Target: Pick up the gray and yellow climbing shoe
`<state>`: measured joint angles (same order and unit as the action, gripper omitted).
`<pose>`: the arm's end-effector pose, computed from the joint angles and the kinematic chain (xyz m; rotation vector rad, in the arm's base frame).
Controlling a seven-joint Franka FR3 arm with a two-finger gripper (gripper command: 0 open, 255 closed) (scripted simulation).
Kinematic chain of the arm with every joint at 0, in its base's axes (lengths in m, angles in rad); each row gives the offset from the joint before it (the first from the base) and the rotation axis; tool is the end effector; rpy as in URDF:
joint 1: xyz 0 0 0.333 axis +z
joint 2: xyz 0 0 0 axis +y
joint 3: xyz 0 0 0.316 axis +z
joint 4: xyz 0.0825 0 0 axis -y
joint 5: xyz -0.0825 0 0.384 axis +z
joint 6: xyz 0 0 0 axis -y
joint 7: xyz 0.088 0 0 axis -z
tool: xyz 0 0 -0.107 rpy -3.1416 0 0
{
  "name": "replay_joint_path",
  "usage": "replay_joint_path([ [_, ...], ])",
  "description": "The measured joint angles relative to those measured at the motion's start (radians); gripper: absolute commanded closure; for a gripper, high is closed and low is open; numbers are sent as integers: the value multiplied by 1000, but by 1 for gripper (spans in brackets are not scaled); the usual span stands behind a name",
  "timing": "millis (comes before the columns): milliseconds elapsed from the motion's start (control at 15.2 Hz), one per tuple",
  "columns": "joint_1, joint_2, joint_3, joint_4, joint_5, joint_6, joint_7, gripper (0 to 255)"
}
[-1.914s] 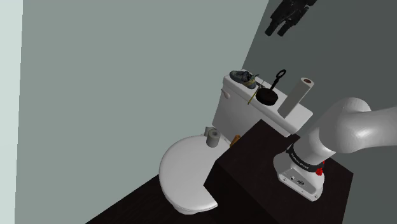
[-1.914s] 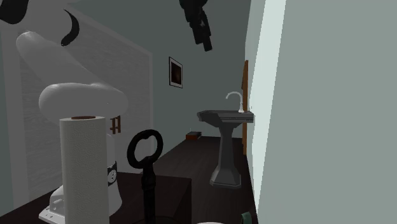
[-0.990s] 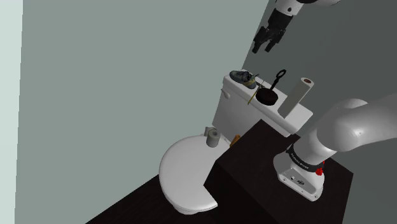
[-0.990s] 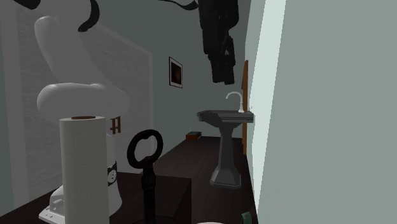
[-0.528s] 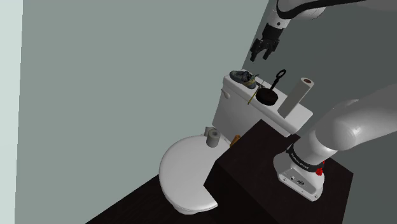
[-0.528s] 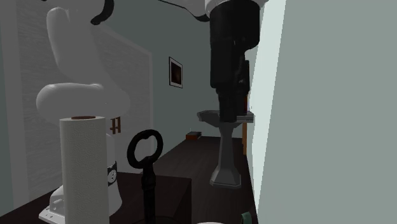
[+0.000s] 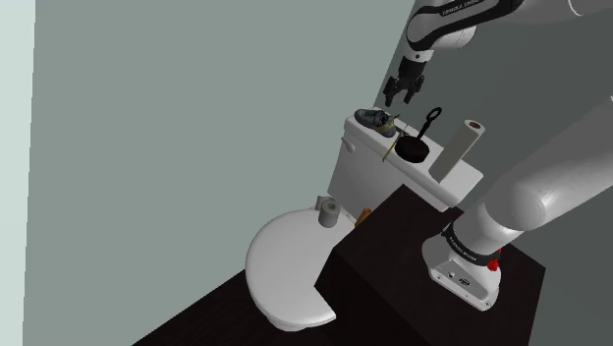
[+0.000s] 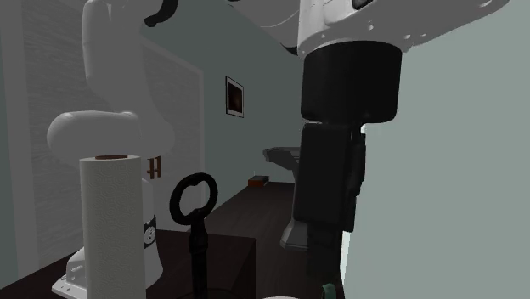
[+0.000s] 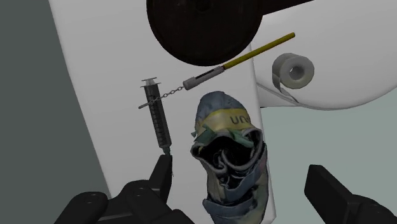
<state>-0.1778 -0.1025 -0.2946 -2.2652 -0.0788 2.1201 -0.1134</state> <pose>0.4415 -0.2309 0.3971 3.0804 -0.4878 -0.0856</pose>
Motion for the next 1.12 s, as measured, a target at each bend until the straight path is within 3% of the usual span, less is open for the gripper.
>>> replay_joint_path([
  [528, -6, 82, -11, -26, 13, 97, -14, 0],
  [594, -7, 87, -11, -27, 15, 103, -15, 255],
  [1122, -7, 90, -11, -27, 16, 108, -16, 255],
])
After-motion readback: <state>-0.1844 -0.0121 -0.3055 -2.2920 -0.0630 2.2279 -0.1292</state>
